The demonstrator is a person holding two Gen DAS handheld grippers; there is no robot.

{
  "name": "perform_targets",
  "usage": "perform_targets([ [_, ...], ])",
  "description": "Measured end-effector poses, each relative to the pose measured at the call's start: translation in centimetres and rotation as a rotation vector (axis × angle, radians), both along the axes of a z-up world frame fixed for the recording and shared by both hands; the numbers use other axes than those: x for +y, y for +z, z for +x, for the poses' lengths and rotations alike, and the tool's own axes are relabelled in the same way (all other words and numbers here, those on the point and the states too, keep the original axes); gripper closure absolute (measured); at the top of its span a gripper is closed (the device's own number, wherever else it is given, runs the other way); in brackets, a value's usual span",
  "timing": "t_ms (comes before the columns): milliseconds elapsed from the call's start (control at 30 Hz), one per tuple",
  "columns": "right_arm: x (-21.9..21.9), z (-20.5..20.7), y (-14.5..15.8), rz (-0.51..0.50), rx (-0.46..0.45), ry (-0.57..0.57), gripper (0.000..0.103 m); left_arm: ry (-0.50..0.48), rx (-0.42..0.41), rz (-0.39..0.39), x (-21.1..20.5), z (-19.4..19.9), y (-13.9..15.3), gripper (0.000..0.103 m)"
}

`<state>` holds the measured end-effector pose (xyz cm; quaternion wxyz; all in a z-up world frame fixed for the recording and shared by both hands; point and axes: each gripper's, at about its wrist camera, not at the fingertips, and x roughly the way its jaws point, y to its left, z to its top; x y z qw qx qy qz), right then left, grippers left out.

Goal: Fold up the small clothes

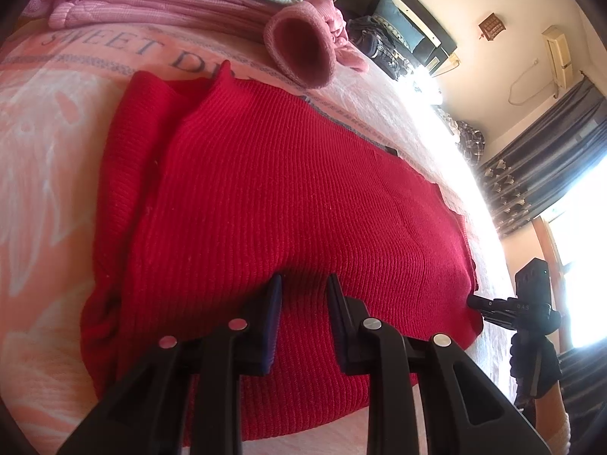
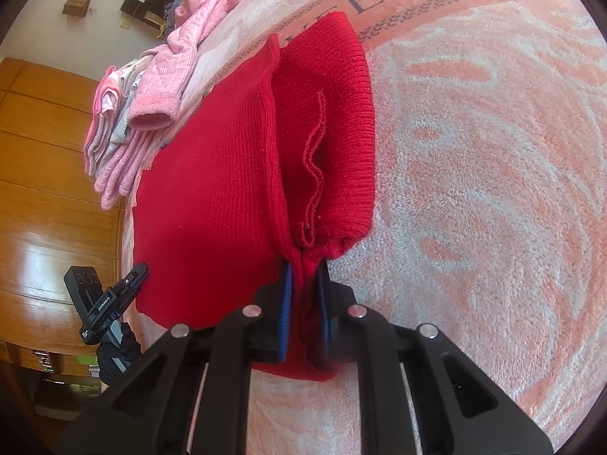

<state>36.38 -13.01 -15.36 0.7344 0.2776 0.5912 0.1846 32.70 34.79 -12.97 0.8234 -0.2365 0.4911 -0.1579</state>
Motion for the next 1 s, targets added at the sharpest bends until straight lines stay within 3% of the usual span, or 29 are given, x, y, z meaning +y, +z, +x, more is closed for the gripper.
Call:
perform_targets([
  [367, 0.6, -0.1, 0.5, -0.029, 0.024, -0.046, 0.093, -0.003, 0.011, -0.019, 0.4, -0.1, 0.0, 0.079],
  [533, 3.4, 0.3, 4.5, -0.123, -0.01, -0.021, 0.094, -0.041, 0.02, -0.012, 0.8, -0.7, 0.4, 0.079],
  [633, 6.9, 1.1, 8.0, -0.191, -0.06, 0.031, 0.095, -0.087, 0.011, 0.028, 0.8, -1.2, 0.8, 0.078],
  [800, 15.1, 2.2, 11.9, -0.244, -0.125, 0.132, 0.095, -0.098, 0.025, -0.015, 2.2, -1.9, 0.4, 0.077],
  [1000, 27.0, 1.5, 10.8, -0.297, -0.14, 0.327, 0.095, -0.087, 0.036, -0.082, 4.1, -2.5, -0.2, 0.077],
])
